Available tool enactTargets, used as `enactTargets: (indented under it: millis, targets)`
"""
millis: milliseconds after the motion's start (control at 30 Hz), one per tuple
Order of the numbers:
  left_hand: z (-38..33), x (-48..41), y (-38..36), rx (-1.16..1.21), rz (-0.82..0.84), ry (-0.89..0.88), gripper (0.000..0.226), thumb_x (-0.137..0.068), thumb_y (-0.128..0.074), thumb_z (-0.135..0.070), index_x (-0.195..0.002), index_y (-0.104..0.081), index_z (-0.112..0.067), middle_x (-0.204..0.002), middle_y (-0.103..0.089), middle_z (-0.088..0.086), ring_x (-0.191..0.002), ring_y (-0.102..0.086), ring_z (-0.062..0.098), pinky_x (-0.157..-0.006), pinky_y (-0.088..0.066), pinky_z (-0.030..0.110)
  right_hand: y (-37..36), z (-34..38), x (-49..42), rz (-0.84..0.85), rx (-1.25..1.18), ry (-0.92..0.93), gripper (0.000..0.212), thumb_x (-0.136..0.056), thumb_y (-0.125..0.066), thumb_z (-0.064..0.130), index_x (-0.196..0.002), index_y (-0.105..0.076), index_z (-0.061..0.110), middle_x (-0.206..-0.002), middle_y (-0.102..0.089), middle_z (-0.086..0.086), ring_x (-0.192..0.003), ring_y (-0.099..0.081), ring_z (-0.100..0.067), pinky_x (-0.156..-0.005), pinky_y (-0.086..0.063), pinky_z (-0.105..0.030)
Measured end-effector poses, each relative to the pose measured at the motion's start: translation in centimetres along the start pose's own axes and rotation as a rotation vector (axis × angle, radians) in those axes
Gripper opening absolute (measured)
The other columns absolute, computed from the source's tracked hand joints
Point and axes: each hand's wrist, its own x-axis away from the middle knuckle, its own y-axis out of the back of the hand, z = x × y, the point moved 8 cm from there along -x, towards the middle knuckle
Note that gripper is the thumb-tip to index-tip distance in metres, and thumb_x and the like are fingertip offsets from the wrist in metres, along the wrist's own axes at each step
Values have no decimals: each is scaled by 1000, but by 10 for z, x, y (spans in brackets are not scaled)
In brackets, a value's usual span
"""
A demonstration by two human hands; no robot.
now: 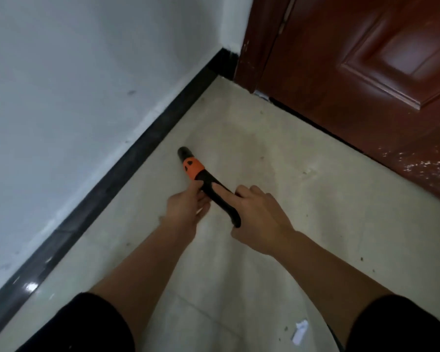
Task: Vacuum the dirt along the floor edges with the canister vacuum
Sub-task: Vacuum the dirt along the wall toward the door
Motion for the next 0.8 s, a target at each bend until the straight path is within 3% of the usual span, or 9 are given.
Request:
enactTargets:
  millis: [167,367,567,667,800]
  targets:
    - [30,39,43,-10,-7,100,25,-92,-67,-22,-102,-66,1,-92,-69,12,-73,-64,14,-66,-52,22,-13,42,41,40,-16,90,94,-74,-68,14,-153,-20,33,-100,-52,-2,-82,-35,-18,-66,-29,-33]
    - [67,96,118,64,-113,165,24,-87,-72,-21,-92,-68,2,-101,-70,19,-76,-64,20,-67,-55,23,-17,108,89,140,2,239,92,-78,-64,18,-153,-14,34,-101,-51,0,-91,-48,-23,-66,-30,-32]
    - [96,149,194,165,-214,199,21,-86,-73,-18,-92,-68,1,-102,-71,20,-79,-66,22,-68,-54,24,-36,175,131,230,42,370,97,-69,-73,19,-151,-23,32,-93,-55,0,-80,-49,-23,-60,-31,-31]
    - [103,168,227,221,-251,201,24,-86,-73,-18,-97,-68,3,-103,-71,20,-79,-66,20,-64,-55,22,-39,210,143,249,30,424,95,-79,-65,21,-153,-7,37,-107,-50,1,-96,-46,-22,-70,-34,-33]
    - [111,187,263,262,-289,212,29,-86,-73,-19,-103,-69,5,-91,-71,16,-65,-63,15,-51,-51,18,-41,246,156,259,72,465,94,-83,-62,20,-152,-1,39,-112,-50,1,-101,-45,-21,-74,-34,-33]
